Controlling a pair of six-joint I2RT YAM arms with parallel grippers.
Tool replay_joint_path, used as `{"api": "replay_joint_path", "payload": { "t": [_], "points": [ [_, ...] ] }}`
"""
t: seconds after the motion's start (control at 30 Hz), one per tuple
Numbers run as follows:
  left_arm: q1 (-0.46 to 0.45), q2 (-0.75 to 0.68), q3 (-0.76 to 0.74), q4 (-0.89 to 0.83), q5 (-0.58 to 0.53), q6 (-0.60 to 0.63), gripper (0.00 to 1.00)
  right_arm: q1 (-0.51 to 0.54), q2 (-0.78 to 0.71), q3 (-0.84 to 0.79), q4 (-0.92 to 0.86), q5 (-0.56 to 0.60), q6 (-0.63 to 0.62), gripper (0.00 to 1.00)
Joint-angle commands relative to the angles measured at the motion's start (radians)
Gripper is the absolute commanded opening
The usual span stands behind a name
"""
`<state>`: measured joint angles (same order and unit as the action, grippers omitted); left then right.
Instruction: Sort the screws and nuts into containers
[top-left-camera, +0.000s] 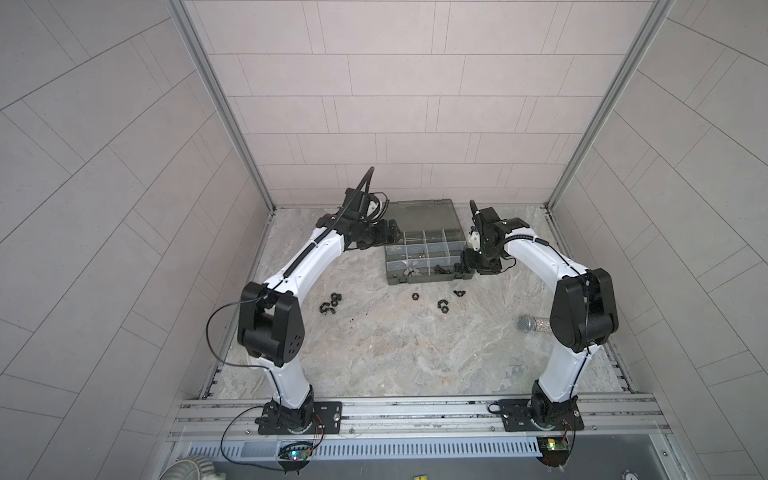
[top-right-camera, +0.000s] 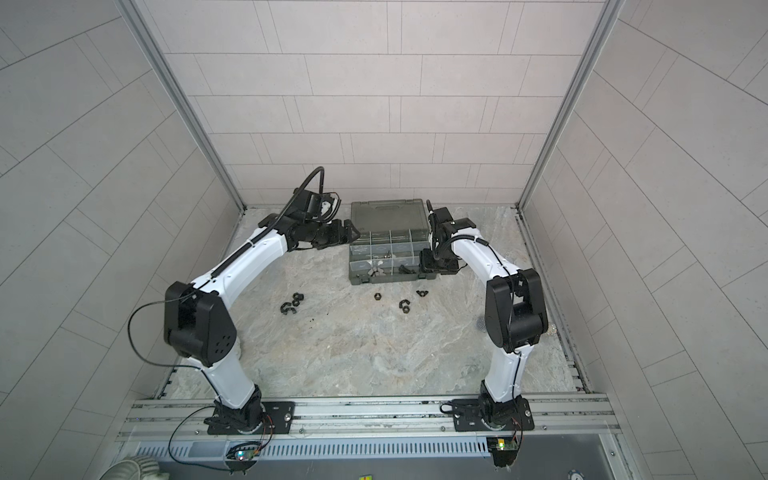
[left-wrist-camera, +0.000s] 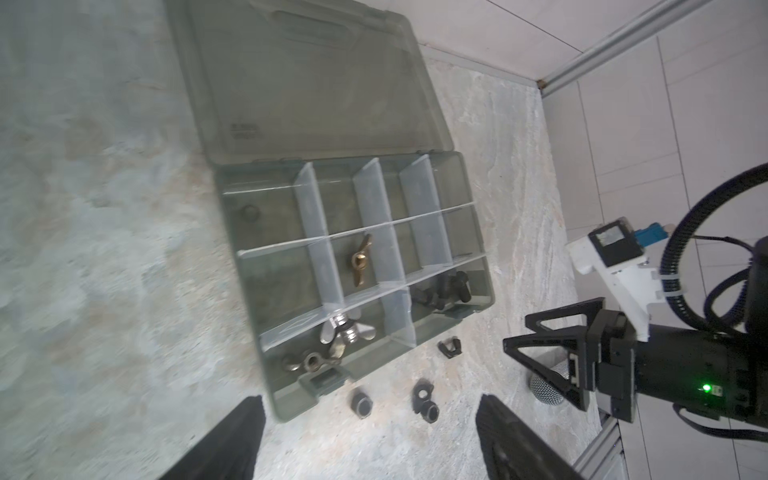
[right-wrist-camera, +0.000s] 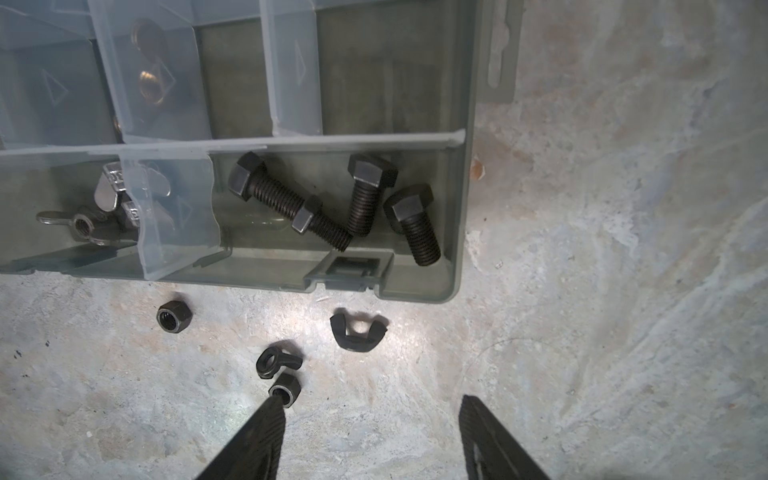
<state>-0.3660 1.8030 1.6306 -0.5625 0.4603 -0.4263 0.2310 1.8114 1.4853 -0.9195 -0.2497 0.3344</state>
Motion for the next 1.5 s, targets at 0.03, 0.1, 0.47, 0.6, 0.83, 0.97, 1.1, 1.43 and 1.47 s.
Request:
{"api": "replay_joint_path", "payload": {
  "t": [0.03,0.1,0.47,0.6,0.83,0.97,1.1,1.43,1.47],
  "points": [
    [-0.02,0.071,0.107,-0.073,0.039,0.051,0.86,0.01,-0.037,-0.06,0.042,-0.016,0.026,0.64],
    [-0.021,0.087,0.118,-0.084,0.054,0.069,0.86,0.018,-0.033,-0.079,0.05,-0.018,0.029,0.63],
    [-0.02,-0.003,-0.026,-0.097,0.049,0.115,0.86,0.06,0.024,-0.146,0.139,0.018,0.175,0.53],
    [-0.021,-0.028,-0.059,-0.098,0.043,0.122,0.86,0.06,0.035,-0.165,0.149,0.05,0.226,0.46],
    [-0.021,-0.06,-0.087,-0.098,0.031,0.14,0.86,0.064,0.025,-0.216,0.184,0.051,0.298,0.45],
    [-0.021,-0.064,-0.092,-0.098,0.038,0.137,0.86,0.064,0.028,-0.238,0.21,0.039,0.335,0.45],
    [-0.021,-0.078,-0.099,-0.097,0.04,0.136,0.86,0.069,0.032,-0.25,0.232,0.037,0.372,0.44],
    [-0.021,-0.126,-0.145,-0.087,0.022,0.153,0.86,0.074,0.066,-0.243,0.274,0.008,0.411,0.44],
    [-0.02,-0.127,-0.147,-0.088,0.02,0.154,0.86,0.074,0.069,-0.24,0.274,0.005,0.412,0.43]
  ]
}}
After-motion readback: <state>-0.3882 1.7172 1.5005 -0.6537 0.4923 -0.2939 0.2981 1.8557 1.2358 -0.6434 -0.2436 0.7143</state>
